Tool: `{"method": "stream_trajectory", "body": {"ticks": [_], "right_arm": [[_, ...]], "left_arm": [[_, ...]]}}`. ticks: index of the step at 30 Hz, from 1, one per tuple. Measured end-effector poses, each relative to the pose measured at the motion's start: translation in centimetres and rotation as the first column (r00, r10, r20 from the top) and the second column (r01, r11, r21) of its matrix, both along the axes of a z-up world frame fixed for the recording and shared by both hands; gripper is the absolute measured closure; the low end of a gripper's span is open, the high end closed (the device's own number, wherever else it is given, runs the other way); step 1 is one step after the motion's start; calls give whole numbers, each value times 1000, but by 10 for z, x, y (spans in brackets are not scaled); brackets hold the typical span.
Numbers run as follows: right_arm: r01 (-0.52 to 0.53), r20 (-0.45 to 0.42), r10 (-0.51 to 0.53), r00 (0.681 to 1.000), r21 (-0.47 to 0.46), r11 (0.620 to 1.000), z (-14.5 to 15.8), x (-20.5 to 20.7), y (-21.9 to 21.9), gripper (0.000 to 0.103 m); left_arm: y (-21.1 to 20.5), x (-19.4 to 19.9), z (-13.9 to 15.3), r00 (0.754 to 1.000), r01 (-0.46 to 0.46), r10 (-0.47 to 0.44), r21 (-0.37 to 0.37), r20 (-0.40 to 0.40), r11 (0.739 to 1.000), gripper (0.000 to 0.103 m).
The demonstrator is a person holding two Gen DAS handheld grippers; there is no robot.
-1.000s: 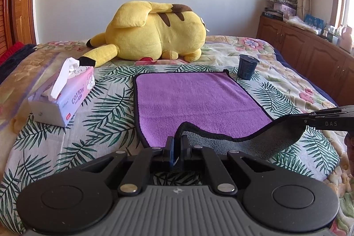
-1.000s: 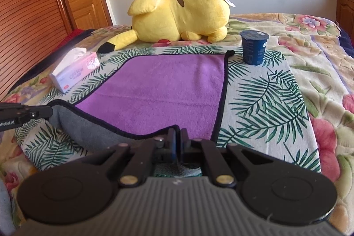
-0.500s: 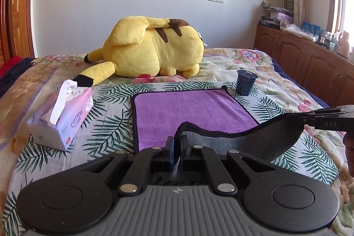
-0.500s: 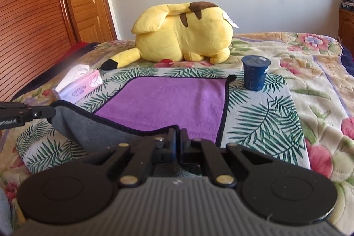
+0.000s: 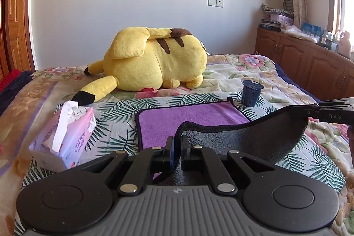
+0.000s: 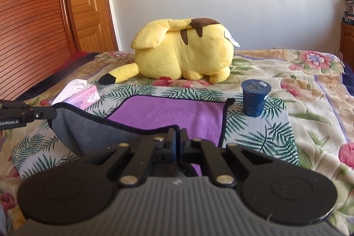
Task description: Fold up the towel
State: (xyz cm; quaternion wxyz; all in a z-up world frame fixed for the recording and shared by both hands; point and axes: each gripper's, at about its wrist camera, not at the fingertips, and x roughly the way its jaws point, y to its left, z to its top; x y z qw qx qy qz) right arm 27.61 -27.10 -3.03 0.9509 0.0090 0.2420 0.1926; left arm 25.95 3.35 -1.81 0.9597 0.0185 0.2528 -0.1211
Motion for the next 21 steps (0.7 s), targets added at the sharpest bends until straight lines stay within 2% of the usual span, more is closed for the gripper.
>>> {"method": "stream_trajectory", "body": {"ticks": [8, 17, 21], "right_arm": [[-5, 32, 5, 999, -5, 1000, 10, 18, 0, 99], [-18, 91, 22, 996, -43, 999, 23, 43, 7, 99], [-20, 115, 27, 993, -61, 998, 27, 54, 11, 99]], "left_arm": [[2, 22, 10, 1000, 7, -7, 5, 8, 1000, 103], [0, 48, 21, 999, 10, -13, 60, 48, 998, 103], [2, 66, 26, 998, 15, -18, 62, 56, 998, 103]]}}
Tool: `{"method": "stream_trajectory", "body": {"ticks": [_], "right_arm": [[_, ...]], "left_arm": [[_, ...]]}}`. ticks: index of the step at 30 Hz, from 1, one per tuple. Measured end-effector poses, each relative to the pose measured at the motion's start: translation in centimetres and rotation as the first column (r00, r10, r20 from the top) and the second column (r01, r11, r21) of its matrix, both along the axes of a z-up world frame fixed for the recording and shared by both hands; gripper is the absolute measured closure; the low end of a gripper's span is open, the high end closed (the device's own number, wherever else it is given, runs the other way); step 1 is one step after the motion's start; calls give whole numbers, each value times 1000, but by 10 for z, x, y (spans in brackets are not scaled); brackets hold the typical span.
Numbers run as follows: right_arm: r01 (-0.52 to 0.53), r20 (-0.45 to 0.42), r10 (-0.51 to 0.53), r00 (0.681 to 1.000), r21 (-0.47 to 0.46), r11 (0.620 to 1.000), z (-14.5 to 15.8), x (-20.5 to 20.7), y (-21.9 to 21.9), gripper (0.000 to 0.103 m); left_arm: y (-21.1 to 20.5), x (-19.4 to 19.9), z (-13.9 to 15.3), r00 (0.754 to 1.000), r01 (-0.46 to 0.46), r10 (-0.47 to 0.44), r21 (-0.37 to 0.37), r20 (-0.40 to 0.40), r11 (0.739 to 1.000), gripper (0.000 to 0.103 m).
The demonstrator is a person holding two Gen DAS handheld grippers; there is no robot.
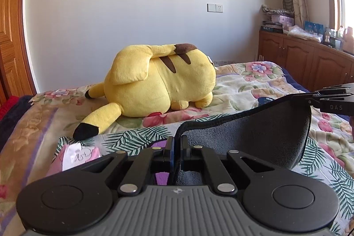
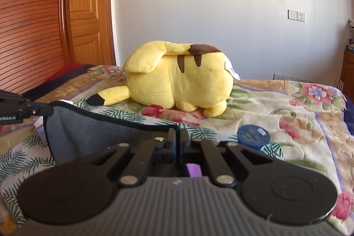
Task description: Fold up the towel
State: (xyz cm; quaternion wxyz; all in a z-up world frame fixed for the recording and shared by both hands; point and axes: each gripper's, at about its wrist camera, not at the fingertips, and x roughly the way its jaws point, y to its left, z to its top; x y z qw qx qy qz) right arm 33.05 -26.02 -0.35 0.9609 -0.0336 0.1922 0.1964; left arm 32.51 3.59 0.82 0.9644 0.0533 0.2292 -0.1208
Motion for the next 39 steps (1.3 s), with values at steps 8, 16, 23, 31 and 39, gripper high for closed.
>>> {"method": "stream_trajectory", "body": {"ticks": [8, 16, 23, 31, 39], "right_arm": [[25, 35, -26, 999, 17, 1000, 3, 24, 0, 99], [47, 42, -47, 998, 3, 999, -6, 45, 2, 99], [50, 35, -49, 998, -13, 999, -20, 66, 4, 99], [51, 0, -51, 999, -53, 997, -47, 88, 10, 99], [43, -53, -49, 997, -101, 994, -73, 100, 15, 99]], "left_arm": [[-4, 26, 4, 1000, 3, -5, 56, 24, 998, 103], [-1, 50, -5, 999, -33, 33, 36, 12, 999, 103], [-5, 72, -18, 999, -43, 42, 72, 9, 997, 103], [-5, 104, -55, 996, -74, 78, 97, -42, 993, 103], [-11, 121, -77, 994, -73, 84, 134, -77, 988, 103]]}}
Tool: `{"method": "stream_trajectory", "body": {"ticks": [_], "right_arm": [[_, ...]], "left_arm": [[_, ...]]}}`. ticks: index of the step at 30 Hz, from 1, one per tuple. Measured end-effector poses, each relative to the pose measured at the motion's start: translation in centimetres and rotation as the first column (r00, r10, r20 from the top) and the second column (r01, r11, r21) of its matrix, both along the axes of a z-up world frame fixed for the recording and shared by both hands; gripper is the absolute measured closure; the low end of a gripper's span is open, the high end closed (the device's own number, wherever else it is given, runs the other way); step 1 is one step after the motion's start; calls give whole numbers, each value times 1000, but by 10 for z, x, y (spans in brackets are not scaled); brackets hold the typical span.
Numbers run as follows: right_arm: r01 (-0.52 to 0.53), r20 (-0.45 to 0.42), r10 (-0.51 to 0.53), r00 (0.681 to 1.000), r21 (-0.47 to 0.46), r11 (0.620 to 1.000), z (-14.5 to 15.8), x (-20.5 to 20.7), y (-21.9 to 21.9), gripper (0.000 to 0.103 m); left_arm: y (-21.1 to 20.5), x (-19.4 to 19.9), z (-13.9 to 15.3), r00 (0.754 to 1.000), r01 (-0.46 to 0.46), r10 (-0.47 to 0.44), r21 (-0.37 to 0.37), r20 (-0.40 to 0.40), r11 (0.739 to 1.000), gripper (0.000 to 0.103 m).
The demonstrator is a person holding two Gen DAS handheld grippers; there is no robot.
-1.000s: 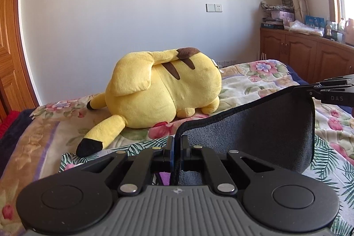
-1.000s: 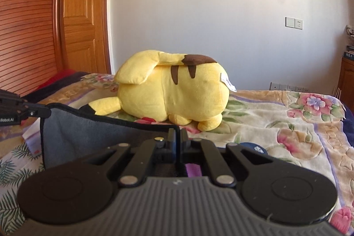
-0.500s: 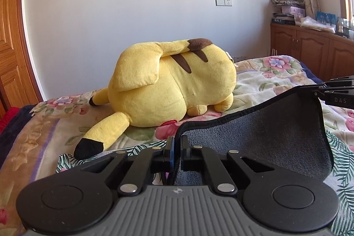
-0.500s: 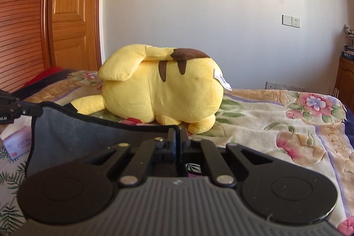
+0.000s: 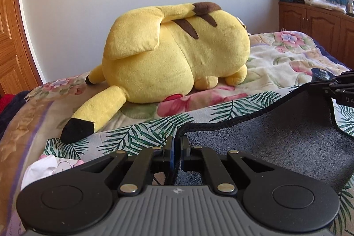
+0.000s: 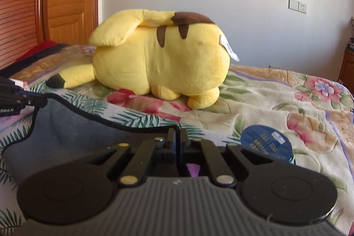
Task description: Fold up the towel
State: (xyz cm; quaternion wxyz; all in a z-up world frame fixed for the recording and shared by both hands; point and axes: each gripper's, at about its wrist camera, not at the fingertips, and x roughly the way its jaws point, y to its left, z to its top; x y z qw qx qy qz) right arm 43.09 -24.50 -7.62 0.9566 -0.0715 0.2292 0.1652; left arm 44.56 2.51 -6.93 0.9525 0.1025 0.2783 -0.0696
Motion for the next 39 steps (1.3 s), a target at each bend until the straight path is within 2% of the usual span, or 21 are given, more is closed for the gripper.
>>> {"method": "stream_trajectory", "body": {"ticks": [7, 9, 17, 24, 35, 37, 38, 39], "right_arm": [[30, -26, -31, 999, -17, 999, -8, 1, -1, 97], [22, -23, -23, 999, -20, 1000, -5, -2, 0, 89], [21, -31, -21, 999, 0, 1000, 14, -17, -2, 88], [14, -37, -13, 999, 20, 1000, 40, -47, -7, 88], [18, -26, -16, 1000, 74, 997, 89, -99, -14, 87], [19, -20, -17, 1000, 75, 997, 97, -109, -14, 72], [18, -15, -16, 1000, 79, 997, 100, -114, -14, 61], [15, -12, -14, 1000, 82, 997, 104, -118, -14, 58]], "left_arm": [[-4, 0, -7, 1000, 3, -3, 16, -23, 1000, 103], [-3, -3, -6, 1000, 6, -6, -8, -20, 1000, 83], [-10, -20, 6, 1000, 6, -7, -21, -17, 1000, 74], [-16, -44, 35, 1000, 5, -5, -32, 5, 999, 63], [-31, -97, 91, 999, 32, -30, -55, 36, 998, 60], [-34, -107, 101, 999, 36, -33, -55, 42, 998, 59], [-35, -112, 107, 998, 38, -36, -57, 46, 998, 59], [-36, -117, 111, 998, 41, -38, -56, 50, 998, 58]]}}
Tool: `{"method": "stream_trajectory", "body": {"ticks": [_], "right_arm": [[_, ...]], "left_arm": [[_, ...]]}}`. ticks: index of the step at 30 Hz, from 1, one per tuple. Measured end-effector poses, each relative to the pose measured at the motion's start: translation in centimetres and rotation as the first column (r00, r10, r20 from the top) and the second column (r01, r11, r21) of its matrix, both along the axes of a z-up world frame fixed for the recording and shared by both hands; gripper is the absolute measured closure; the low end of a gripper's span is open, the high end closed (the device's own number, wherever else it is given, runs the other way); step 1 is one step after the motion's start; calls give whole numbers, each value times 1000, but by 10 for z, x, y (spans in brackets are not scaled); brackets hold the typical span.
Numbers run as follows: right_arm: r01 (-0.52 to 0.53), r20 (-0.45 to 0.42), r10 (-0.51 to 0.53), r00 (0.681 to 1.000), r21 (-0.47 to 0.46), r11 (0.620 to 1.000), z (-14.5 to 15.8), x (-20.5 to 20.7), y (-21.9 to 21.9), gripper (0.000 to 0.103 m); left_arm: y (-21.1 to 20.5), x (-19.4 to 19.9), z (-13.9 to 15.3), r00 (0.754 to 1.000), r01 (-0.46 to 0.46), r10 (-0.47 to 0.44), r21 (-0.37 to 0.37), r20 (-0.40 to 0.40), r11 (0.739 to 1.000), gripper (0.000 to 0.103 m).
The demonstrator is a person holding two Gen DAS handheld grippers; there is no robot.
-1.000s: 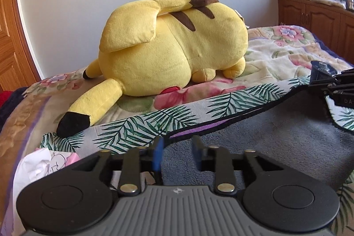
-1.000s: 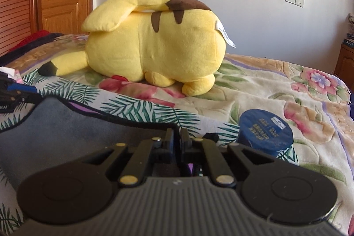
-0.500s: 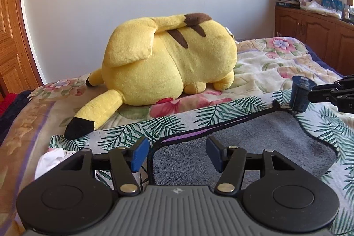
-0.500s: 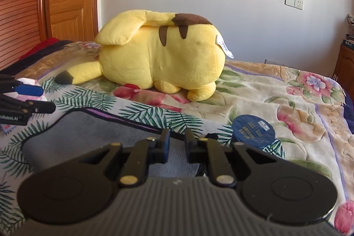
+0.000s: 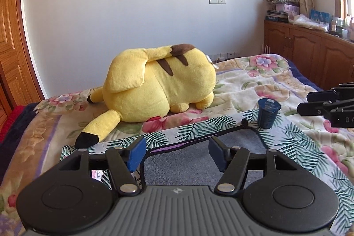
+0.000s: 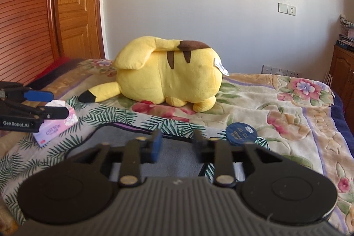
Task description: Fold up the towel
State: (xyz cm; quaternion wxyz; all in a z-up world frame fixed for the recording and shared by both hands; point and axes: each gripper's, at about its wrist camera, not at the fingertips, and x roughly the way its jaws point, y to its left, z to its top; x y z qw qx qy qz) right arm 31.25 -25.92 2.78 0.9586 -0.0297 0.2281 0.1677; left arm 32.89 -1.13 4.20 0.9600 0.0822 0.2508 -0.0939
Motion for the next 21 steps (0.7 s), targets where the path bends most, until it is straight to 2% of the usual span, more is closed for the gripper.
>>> {"method": "stream_trajectory", "body": {"ticks": [10, 14, 19, 21], "right_arm": [[5, 29, -6, 1000, 13, 1000, 30, -37, 2, 46], [25, 32, -26, 999, 16, 1000, 33, -48, 0, 44], [56, 27, -56, 998, 15, 998, 32, -63, -3, 39], [64, 22, -64, 998, 18, 998, 33, -68, -5, 31]], "left_arm": [[-13, -43, 42, 999, 21, -21, 14, 44, 1000, 49], [-16, -58, 52, 998, 18, -19, 9, 59, 1000, 36], [-18, -75, 59, 997, 12, -12, 7, 72, 1000, 30], [-18, -82, 61, 997, 8, -8, 2, 78, 1000, 26]]}}
